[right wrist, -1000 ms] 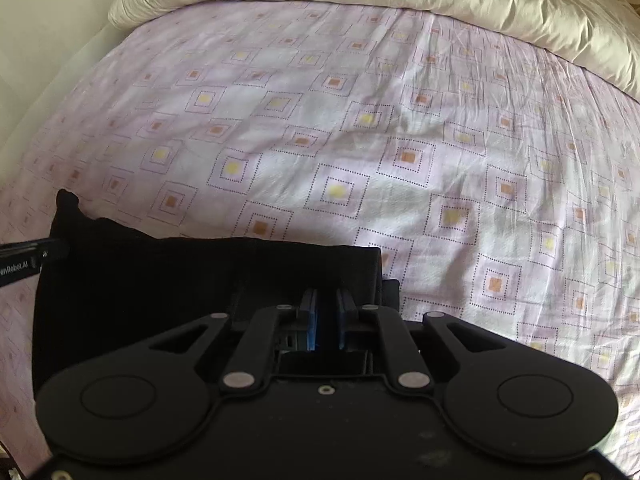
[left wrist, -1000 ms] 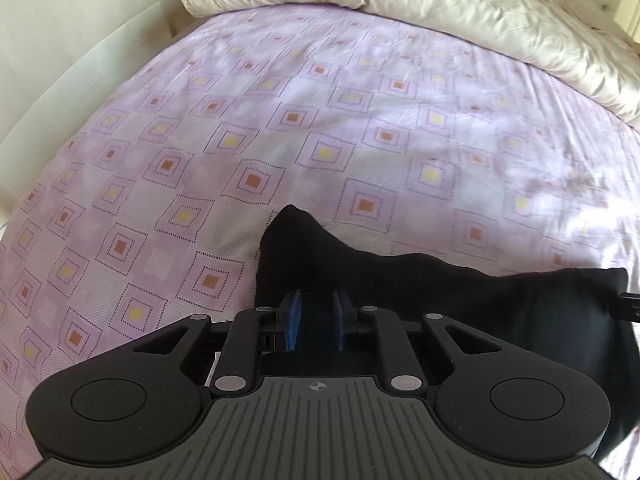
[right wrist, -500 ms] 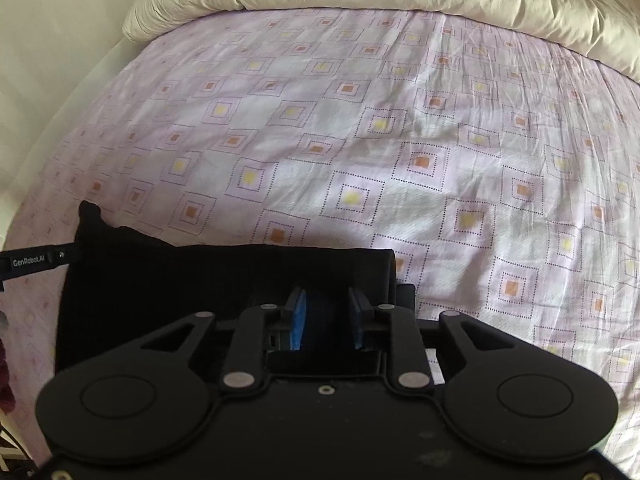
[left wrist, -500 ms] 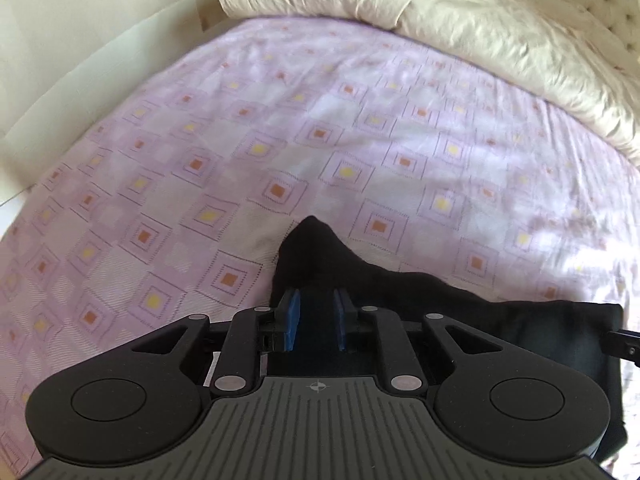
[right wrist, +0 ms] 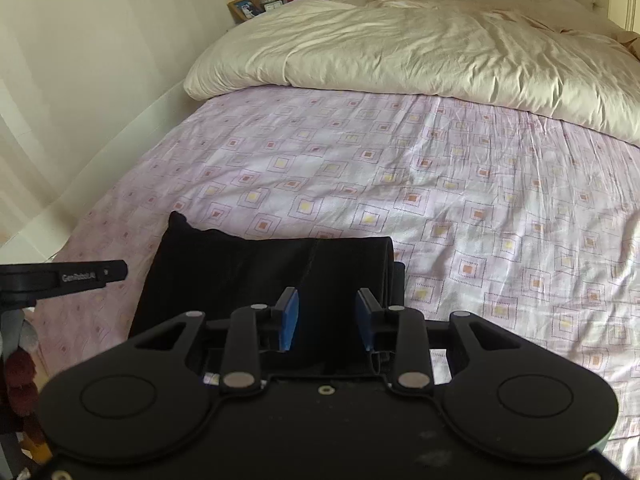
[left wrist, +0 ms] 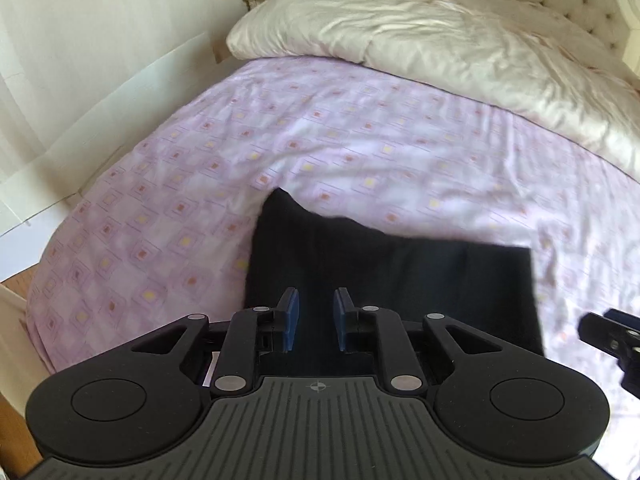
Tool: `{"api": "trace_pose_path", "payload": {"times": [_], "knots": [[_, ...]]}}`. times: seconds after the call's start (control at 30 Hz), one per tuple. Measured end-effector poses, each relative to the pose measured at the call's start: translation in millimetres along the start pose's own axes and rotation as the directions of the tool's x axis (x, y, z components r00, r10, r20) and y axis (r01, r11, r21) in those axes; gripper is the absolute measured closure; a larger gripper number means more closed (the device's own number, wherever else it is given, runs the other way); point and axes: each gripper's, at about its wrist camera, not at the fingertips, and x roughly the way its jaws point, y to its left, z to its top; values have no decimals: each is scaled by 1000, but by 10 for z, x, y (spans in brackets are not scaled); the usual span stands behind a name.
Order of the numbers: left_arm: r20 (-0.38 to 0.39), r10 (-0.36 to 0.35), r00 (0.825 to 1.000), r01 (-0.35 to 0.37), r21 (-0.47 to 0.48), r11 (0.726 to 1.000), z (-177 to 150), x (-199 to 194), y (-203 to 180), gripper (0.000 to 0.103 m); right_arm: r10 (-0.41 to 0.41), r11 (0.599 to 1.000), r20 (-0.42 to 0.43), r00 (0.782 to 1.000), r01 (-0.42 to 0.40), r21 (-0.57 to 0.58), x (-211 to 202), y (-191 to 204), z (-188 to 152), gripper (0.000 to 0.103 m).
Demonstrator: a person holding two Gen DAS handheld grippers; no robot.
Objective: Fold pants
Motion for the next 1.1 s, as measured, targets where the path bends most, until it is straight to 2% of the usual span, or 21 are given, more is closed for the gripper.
{"api": "trace_pose_path", "payload": {"times": [0.2, 0.47, 0.77, 1.1], "knots": [[-27, -50, 998, 50, 7, 999, -251, -380, -224, 84, -7, 1000, 1, 1000, 7, 6, -418, -15, -210, 67], [15, -24, 1000, 24, 32, 999, -497, -788, -464, 84, 6, 1000, 19, 1000, -5, -9, -802, -37, -420, 64], [52, 2, 999, -4, 38, 999, -679, -1007, -534, 84, 9, 1000, 52, 999, -8, -18, -1068, -20, -570, 62], [52, -1, 999, -1, 42, 999, -856, -1126, -511, 84, 6, 999, 60, 998, -4, -32, -1243, 28, -719, 61]]}}
